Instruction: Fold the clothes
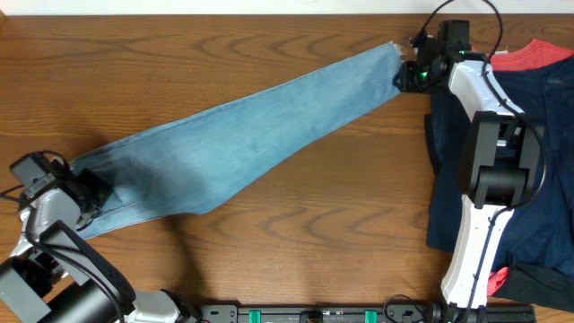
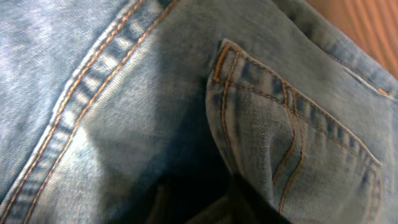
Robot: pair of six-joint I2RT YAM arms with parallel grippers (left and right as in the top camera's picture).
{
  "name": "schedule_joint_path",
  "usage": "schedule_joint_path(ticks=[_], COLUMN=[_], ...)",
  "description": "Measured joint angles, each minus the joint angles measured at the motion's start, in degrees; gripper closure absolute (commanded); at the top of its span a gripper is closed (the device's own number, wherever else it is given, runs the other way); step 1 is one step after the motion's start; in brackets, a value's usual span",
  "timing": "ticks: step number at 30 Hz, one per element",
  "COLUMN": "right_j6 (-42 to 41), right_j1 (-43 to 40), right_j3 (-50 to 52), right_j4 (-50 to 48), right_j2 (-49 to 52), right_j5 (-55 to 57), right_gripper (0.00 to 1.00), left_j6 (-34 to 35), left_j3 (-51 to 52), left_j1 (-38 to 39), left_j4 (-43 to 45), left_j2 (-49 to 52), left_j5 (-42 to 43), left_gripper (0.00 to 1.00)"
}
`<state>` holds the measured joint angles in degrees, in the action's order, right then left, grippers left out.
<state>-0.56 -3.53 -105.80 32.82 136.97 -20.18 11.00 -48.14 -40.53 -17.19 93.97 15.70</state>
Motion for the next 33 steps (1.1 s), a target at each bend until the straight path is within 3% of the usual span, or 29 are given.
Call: schedule_joint_path(ticks=[9, 10, 12, 13, 14, 17, 20, 24, 27, 33], right_j6=[-0.4, -0.4, -0.7, -0.4, -0.3, 0.3, 2.1, 3.9, 3.7, -2.6], right_j1=[-1.0, -1.4, -2.4, -3.0, -3.8, -5.5, -6.0, -2.4, 3.2, 14.2], right_j3=[0.4, 0.5, 0.5, 0.5, 0.5, 0.4, 0.4, 0.5, 0.5, 0.5], right_j4=[5.0, 5.9, 7.1, 7.7, 8.3, 11.6, 15.1, 20.2, 21.6, 21.9], right_j2=[-2.6, -3.6, -6.0, -7.3, -8.8, -12.0, -13.0, -12.9, -12.8, -9.9], right_j5=[4.7, 5.7, 7.6, 8.5, 9.2, 8.7, 1.0, -8.7, -8.2, -0.5], right_gripper=[0.99, 0.92, 0.57, 0.51, 0.52, 0.70, 0.74, 0.87, 0.97, 0.99], left_j6=[-2.1, -2.2, -2.3, -2.2, -1.8, -0.5, 0.9, 1.4, 1.5, 1.6], left_j3=[0.0, 0.0, 0.0, 0.0, 0.0, 0.0, 0.0, 0.0, 0.0, 0.0], left_j1=[3.7, 3.7, 3.7, 3.6, 3.5, 2.4, 1.0, 0.6, 0.6, 0.6], left_j4=[-2.4, -2.5, -2.4, -2.1, -1.7, -0.1, 1.1, 1.2, 1.8, 5.5], left_j2=[0.0, 0.0, 0.0, 0.0, 0.0, 0.0, 0.0, 0.0, 0.0, 0.6], left_j5=[0.7, -0.3, -3.7, -5.5, -7.3, -10.1, -11.4, -12.1, -12.3, -12.8], left_gripper=[0.63, 0.63, 0.64, 0.64, 0.64, 0.64, 0.64, 0.64, 0.64, 0.64])
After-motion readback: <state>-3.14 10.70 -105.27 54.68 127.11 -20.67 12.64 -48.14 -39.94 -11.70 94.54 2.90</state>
